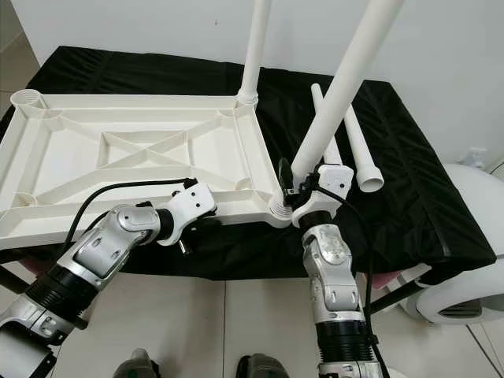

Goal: Building children table

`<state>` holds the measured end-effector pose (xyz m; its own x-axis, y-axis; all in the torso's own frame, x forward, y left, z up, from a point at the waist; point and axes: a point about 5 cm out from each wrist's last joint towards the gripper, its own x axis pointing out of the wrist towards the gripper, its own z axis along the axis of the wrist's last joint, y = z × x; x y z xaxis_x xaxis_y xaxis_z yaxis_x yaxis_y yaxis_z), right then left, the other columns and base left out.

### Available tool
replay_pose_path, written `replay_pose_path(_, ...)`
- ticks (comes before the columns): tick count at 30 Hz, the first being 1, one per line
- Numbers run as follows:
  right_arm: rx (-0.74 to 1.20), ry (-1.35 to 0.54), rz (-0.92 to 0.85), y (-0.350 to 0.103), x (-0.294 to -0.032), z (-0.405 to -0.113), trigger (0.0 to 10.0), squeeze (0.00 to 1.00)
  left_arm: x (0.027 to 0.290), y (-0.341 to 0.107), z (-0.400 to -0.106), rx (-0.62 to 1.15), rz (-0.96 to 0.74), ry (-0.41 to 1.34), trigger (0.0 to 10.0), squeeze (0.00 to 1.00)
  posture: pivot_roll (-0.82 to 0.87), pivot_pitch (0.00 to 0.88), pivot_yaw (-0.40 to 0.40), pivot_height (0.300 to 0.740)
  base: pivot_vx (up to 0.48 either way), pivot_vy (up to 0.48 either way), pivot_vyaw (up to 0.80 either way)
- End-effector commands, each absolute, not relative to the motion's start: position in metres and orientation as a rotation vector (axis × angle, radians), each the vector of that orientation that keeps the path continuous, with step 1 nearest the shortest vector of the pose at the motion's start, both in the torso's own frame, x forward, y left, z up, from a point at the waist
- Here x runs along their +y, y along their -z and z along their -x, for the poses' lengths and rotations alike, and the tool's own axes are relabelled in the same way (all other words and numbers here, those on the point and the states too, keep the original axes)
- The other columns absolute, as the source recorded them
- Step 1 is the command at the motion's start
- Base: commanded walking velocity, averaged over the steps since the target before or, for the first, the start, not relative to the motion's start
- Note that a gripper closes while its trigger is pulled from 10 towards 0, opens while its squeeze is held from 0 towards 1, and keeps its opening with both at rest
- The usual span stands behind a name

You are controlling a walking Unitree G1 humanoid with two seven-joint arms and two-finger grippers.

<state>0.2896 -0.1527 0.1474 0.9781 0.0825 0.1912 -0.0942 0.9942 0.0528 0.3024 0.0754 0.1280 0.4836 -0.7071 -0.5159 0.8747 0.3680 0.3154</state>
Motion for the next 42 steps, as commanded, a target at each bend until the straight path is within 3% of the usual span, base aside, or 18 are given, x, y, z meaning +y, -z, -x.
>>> replay_pose_path(1,0.003,0.04,-0.024,-0.106,-0.167,-0.282,10.0,0.0,0.082,-0.137,-0.307,0.294,-0.627,0.994,10.0,0.0,0.04,0.06,-0.063,0.74,0.0,0.0,0.0)
replay_pose_path(16,-0.024,0.05,-0.011,-0.104,-0.159,-0.279,10.0,0.0,0.087,-0.14,-0.308,0.293,-0.634,0.983,10.0,0.0,0.04,0.068,-0.06,0.74,0.0,0.0,0.0)
replay_pose_path(32,-0.062,0.3,-0.018,-0.112,-0.168,-0.282,10.0,0.0,0.087,-0.143,-0.307,0.287,-0.631,0.982,10.0,0.0,0.05,0.069,-0.066,0.74,0.0,0.0,0.0)
replay_pose_path(42,-0.073,0.265,-0.001,-0.111,-0.162,-0.282,10.0,0.0,0.087,-0.144,-0.307,0.284,-0.634,0.98,10.0,0.0,0.05,0.061,-0.071,0.74,0.0,0.0,0.0)
